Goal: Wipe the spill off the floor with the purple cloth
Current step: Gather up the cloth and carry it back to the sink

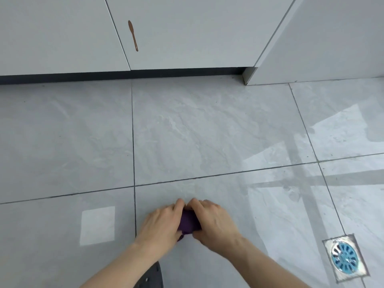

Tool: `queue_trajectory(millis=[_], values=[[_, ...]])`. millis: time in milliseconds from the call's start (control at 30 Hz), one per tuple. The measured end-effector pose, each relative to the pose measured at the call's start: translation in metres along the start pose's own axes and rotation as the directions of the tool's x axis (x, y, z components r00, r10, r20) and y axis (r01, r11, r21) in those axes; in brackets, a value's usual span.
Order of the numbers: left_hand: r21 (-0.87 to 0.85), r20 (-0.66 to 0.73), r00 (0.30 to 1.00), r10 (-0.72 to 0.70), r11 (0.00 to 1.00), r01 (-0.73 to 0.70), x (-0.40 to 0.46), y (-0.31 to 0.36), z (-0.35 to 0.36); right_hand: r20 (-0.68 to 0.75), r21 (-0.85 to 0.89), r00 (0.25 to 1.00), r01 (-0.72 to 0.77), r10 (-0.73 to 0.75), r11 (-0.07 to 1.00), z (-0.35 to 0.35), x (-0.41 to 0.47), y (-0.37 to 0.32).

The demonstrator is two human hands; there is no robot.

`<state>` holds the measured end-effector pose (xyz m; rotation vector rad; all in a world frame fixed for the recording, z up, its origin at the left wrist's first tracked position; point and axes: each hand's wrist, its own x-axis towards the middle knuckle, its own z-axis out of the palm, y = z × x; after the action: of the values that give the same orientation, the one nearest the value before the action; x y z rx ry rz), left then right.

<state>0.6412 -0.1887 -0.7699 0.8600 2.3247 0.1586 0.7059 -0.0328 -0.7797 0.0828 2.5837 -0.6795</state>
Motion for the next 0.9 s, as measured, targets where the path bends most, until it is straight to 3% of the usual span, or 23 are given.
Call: queue_trajectory(millis=[267, 700, 900], values=[[-0.09, -0.105, 0.994, 0.017, 0.996, -0.026, -0.062, 0.042, -0.182, -0.088, 0.238, 0.985, -0.125, 0.149, 0.963, -0.171, -0.06, -0.073], [-0.16, -0.301, 0.953, 0.029, 0.984, -0.081, -0.288, 0.2, -0.603, -0.368, 0.189, 0.926, -0.011, 0.081, 0.982, -0.577, -0.255, -0.271], [-0.148, -0.399, 0.915, 0.063, 0.98, -0.132, -0.384, 0.279, -0.748, -0.486, 0.126, 0.873, 0.041, 0.026, 0.991, -0.728, -0.347, -0.332]])
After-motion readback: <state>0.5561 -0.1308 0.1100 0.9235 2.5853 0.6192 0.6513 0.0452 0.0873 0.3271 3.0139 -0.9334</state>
